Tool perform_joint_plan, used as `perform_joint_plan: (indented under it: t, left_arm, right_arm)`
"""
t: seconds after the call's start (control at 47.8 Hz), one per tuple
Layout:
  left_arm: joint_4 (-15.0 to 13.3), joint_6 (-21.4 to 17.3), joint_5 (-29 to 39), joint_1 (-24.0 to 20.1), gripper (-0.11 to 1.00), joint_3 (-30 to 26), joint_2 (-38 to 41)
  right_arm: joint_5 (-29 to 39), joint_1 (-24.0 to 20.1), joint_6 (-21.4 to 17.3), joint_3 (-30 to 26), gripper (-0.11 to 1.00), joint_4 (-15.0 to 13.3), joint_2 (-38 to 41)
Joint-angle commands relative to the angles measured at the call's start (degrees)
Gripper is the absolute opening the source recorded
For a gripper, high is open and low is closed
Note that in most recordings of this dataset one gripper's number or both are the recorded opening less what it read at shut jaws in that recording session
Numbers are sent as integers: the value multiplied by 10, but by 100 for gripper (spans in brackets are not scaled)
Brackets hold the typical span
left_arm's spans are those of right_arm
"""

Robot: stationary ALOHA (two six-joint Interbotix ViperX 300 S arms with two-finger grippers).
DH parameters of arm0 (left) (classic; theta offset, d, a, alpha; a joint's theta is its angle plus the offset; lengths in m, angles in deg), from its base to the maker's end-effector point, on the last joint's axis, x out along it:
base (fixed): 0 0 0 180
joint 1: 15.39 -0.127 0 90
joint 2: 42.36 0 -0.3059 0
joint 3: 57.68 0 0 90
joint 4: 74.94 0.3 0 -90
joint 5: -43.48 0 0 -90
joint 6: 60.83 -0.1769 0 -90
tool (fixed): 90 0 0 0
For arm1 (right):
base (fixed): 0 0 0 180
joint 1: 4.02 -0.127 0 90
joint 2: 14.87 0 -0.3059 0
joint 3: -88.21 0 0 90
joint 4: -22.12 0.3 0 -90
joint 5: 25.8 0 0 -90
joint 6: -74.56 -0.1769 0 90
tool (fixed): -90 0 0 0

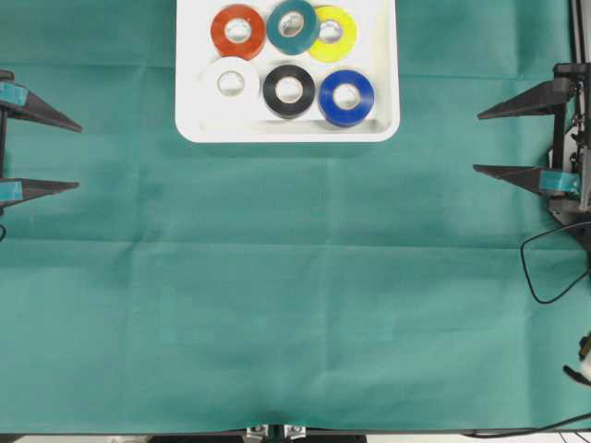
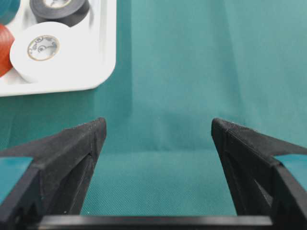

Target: Put the tape alternately from left to right into the white case.

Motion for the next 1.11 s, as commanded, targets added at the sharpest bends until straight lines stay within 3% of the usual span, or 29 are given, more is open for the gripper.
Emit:
perform_joint_plan:
  t: [0.0,1.087]
  left_arm:
    - [-1,1,-6,-2,75,-6,4]
    - [-1,1,-33,-1,74,26,4]
  right_arm:
    - [-9,1,0,-6,84,1,5]
    - [-10,1,-1,27,84,1,0]
